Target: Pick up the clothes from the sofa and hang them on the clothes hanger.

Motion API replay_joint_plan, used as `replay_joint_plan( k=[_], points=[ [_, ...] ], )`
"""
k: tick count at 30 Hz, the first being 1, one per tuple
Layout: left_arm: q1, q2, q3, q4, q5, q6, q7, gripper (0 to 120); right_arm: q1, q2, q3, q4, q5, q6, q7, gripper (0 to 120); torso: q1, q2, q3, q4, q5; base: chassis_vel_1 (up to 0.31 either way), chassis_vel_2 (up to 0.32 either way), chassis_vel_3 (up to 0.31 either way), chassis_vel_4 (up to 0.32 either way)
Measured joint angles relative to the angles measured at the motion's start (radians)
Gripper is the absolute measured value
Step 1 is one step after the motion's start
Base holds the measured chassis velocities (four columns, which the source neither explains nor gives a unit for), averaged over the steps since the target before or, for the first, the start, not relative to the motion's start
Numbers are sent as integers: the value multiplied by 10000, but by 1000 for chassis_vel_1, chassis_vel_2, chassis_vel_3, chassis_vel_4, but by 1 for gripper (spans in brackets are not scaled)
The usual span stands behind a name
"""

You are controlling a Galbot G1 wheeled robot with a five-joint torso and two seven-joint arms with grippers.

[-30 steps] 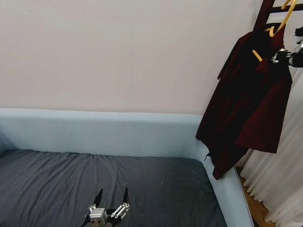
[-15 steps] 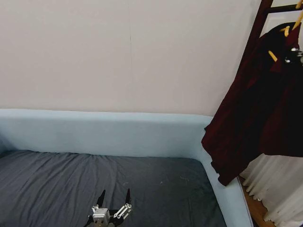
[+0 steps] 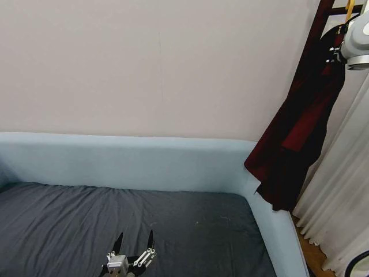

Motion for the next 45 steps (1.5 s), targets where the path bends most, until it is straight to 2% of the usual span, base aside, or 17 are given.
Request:
replay_joint_plan(
  k=[2, 6, 9, 14, 18, 27, 38, 45],
  points=[
    [-14, 1, 11, 20, -4, 0, -1, 100, 70, 77, -59, -154, -75, 0, -68, 4, 0, 0, -1, -1, -1, 0, 0, 0, 0],
    [-89, 15, 80, 125, -31, 1, 2, 100, 649, 1065, -516, -1890, -803, 0, -727, 4, 1, 0, 0, 5, -6, 0, 0, 0, 0],
    [-100, 39, 69, 127, -45, 1, 4, 100, 754, 1514, -533, -2579, -1051, 0, -943, 4, 1, 0, -2, 5, -11, 0, 0, 0, 0],
    [-100, 137, 14, -4, -110, 10, 35, 100, 725, 1988, -451, -3170, -1246, 4, -1031, 4, 0, 0, -1, 7, -6, 0, 0, 0, 0],
    [-61, 294, -69, -155, -107, 21, 54, 100, 722, 2141, -405, -3541, -1268, 8, -1083, 4, 1, 0, -1, 0, -2, 0, 0, 0, 0],
    [98, 472, -257, -338, 42, -70, 82, 100, 670, 2341, -97, -4278, -1257, 17, -1261, 4, 0, 0, -2, 1, -3, 0, 0, 0, 0],
    [320, 738, -761, -724, 249, -262, 124, 100, 653, 3460, 782, -6291, -1990, 29, -1691, 4, 0, 1, -2, 4, -6, 0, 0, 0, 0],
    [404, 828, -933, -873, 243, -288, 125, 100, 448, 3538, 1071, -6547, -2162, 30, -1723, 4, 0, 1, -1, 2, -3, 0, 0, 0, 0]
  ],
)
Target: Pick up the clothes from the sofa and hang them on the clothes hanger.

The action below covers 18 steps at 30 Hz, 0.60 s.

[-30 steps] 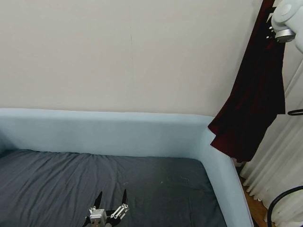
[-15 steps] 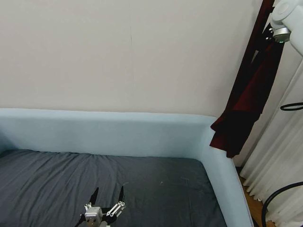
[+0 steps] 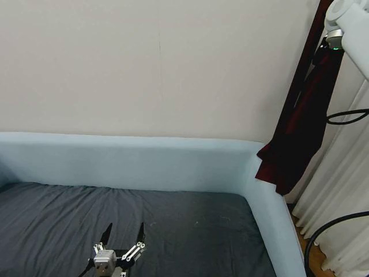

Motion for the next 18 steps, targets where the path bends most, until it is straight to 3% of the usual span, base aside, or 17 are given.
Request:
replay_joint_plan(
  k=[12, 18],
  points=[
    [209, -437, 134, -128, 230, -138, 3, 100, -374, -294, -164, 876, -9, 10, -168, 4, 0, 1, -1, 0, -2, 0, 0, 0, 0],
    [302, -515, 140, -179, 301, -207, -5, 100, -341, -621, -406, 1669, -237, 8, -390, 27, 0, 0, -1, 4, -1, 0, 0, 0, 0]
  ],
)
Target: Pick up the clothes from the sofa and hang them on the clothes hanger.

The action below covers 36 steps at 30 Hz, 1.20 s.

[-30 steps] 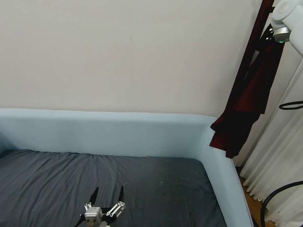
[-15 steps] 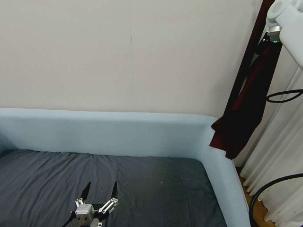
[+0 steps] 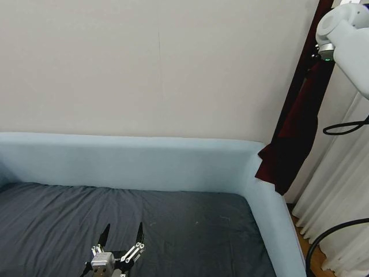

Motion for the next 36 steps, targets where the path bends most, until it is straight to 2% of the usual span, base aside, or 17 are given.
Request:
replay_joint_plan(
  k=[3, 5, 8, 12, 14, 17, 18, 19, 21, 23, 27, 29, 30, 31, 33, 34, 36],
  points=[
    [-14, 55, -1, -16, 0, -1, -1, 100, 116, -227, -152, 505, 1, 0, 3, 35, 0, 0, 0, -2, 0, 0, 0, 0, 0],
    [-59, 83, -17, -17, -16, 1, -7, 100, 277, -486, -287, 1139, 13, 0, 171, 47, 0, 0, 0, -3, 1, 0, 0, 0, 0],
    [-63, 79, -6, -14, -24, 4, -14, 100, 522, -807, -480, 1934, 343, -1, 417, 54, 0, 0, 0, -2, -1, 0, 0, 0, 0],
    [-79, 64, 58, 36, -26, 9, -14, 100, 755, -1495, -764, 3352, 528, -1, 714, 73, -3, 1, -1, -1, -4, 0, 0, 0, 0],
    [-97, 79, 66, 44, -40, 23, -13, 100, 767, -1684, -840, 3711, 402, -1, 745, 77, -2, 0, -1, -3, -1, 0, 0, 0, 0],
    [-186, 116, 92, 128, -84, 22, 0, 100, 544, -2439, -544, 5321, 307, 575, 468, 91, -2, 1, -1, -5, -3, 0, 0, 0, 0],
    [-186, 116, 92, 128, -84, 22, 0, 100, 544, -2439, -544, 5321, 307, 575, 468, 91, -2, 1, -1, -5, -3, 0, 0, 0, 0],
    [-209, 116, 104, 161, -97, 3, 15, 100, 297, -2708, -391, 5890, 279, 1032, 127, 96, -3, 1, -2, -3, -9, 0, 0, 0, 0],
    [-240, 104, 133, 215, -123, -17, 57, 100, -455, -3284, 111, 7274, 300, 1867, -690, 99, -2, 0, 1, -2, 5, 0, 0, 0, 0],
    [-241, 100, 137, 221, -124, -20, 62, 100, -597, -3374, 232, 7504, 339, 1974, -808, 100, -2, -1, 2, -1, 6, 0, 0, 0, 0],
    [-236, 25, 212, 340, -114, -53, 110, 100, -2265, -4417, 1265, 10291, 1409, 2317, -1395, 100, -2, 0, 0, -1, -2, 0, 0, 0, 0],
    [-236, 25, 212, 340, -114, -53, 110, 100, -2265, -4417, 1265, 10291, 1409, 2317, -1395, 100, -2, 0, 0, -1, -2, 0, 0, 0, 0],
    [-236, -94, 246, 467, -125, -76, 128, 100, -3521, -5121, 1755, 11895, 1384, 2686, -1984, 100, -2, 1, -1, -6, 0, 0, 0, 0, 0],
    [-236, -168, 252, 550, -123, -99, 148, 100, -4368, -5437, 2152, 12527, 1099, 3031, -2300, 100, -2, 1, -1, -3, -1, 0, 0, 0, 0],
    [-226, -249, 265, 648, -108, -142, 184, 100, -6058, -5773, 3293, 13204, 489, 3510, -2739, 100, -2, 1, -2, -3, 0, 0, 0, 0, 0],
    [-226, -249, 265, 648, -108, -142, 184, 100, -6058, -5773, 3293, 13204, 489, 3510, -2739, 100, -2, 1, -2, -3, 0, 0, 0, 0, 0],
    [-234, -294, 266, 751, -90, -195, 234, 100, -7900, -5967, 3974, 13562, -70, 3814, -2906, 100, -2, 0, 0, -5, 3, 0, 0, 0, 0]
  ],
)
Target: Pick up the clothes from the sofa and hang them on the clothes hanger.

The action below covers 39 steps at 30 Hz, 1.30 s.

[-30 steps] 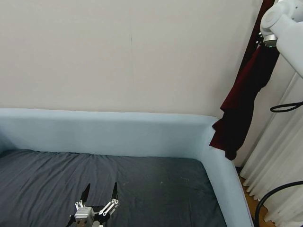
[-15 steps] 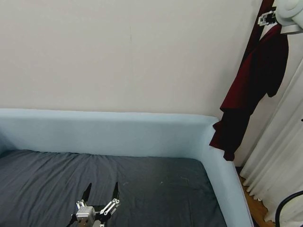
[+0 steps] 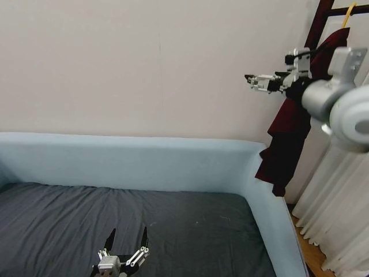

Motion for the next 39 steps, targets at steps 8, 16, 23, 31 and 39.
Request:
replay_joint_plan(
  k=[8, 16, 23, 31, 39],
  points=[
    [-264, 35, -120, 353, -29, -47, 116, 100, -5546, 293, 3544, 494, -2387, 350, -566, 100, 1, -1, 0, 1, -1, 0, 0, 0, 0],
    [-402, 203, -439, 491, -151, -64, 296, 100, -11638, 2390, 8005, 1267, -5324, 739, -1646, 100, 2, 0, 0, 0, -3, 0, 0, 0, 0],
    [-385, 219, -582, 508, -227, -277, 250, 100, -15285, 5494, 9644, 2158, -8282, 1487, -3468, 100, 1, 0, -1, 1, -7, 0, 0, 0, 0],
    [-240, 385, -664, 472, -144, -291, 182, 100, -17310, 7484, 9611, 1712, -11308, 3724, -4324, 100, 1, 1, -1, 3, -5, 0, 0, 0, 0],
    [-167, 661, -731, 526, -282, -328, 167, 100, -18336, 8341, 9814, 989, -12207, 5217, -4835, 100, 1, 0, 0, 2, -6, 0, 0, 0, 0]
  ],
)
